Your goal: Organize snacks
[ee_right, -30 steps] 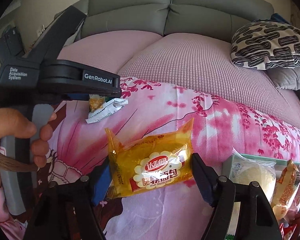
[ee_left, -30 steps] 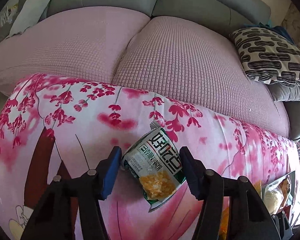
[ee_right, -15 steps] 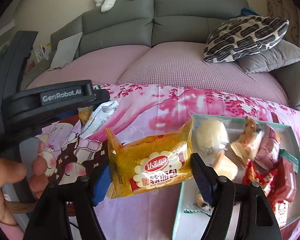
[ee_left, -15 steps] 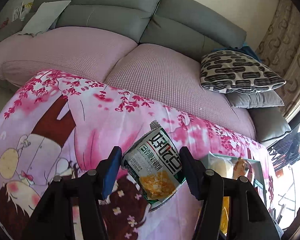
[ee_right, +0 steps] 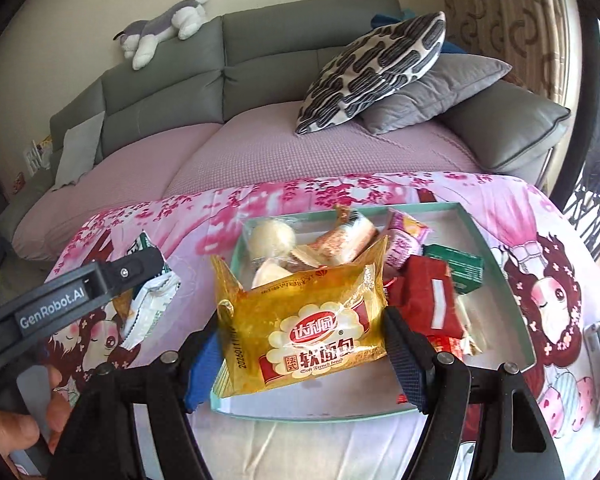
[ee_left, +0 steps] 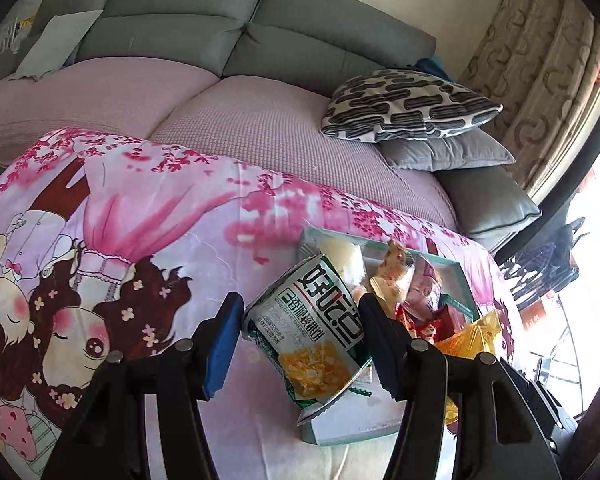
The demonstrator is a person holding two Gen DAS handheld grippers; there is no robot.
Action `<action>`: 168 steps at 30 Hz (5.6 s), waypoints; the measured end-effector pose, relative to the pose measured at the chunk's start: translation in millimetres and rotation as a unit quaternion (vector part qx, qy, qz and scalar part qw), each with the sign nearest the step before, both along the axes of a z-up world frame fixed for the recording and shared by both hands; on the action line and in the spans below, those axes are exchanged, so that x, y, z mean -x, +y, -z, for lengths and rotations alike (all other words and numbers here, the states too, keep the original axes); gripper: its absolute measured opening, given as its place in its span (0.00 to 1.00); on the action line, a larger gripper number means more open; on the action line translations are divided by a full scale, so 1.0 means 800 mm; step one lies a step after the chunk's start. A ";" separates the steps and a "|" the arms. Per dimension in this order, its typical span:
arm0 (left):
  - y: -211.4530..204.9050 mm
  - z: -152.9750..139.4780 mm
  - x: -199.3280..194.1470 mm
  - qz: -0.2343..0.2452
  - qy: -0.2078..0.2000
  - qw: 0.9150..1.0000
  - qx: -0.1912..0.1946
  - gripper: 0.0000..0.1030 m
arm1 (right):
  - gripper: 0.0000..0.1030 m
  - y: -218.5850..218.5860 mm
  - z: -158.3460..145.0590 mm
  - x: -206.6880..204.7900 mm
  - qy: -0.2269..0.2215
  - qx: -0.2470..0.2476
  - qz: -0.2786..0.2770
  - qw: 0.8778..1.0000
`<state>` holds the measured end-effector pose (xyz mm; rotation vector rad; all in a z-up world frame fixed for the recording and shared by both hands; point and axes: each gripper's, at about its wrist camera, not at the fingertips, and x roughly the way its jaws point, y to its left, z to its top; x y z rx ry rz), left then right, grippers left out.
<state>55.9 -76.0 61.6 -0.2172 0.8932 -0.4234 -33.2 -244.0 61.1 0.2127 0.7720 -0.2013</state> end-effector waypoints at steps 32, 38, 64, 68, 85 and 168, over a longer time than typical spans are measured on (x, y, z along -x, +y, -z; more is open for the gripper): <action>-0.065 0.053 0.025 0.051 0.033 0.996 -0.058 0.59 | 0.74 -0.055 0.038 0.017 0.032 -0.008 0.058 0.998; -0.073 0.061 0.026 0.063 0.040 0.995 -0.069 0.59 | 0.74 -0.060 0.041 0.018 0.030 -0.015 0.069 0.997; -0.079 0.069 0.024 0.071 0.056 0.993 -0.075 0.66 | 0.74 -0.062 0.041 0.017 0.019 -0.030 0.073 0.997; -0.062 0.062 0.020 0.045 0.052 0.995 -0.066 0.66 | 0.74 -0.061 0.041 0.016 0.021 -0.031 0.068 0.997; -0.019 0.061 0.007 -0.023 0.063 0.996 -0.057 0.69 | 0.76 -0.027 0.052 0.001 0.041 -0.013 0.020 0.999; 0.023 0.092 0.073 -0.080 0.041 0.970 -0.225 0.93 | 1.00 0.002 0.071 0.043 0.067 0.047 0.009 0.997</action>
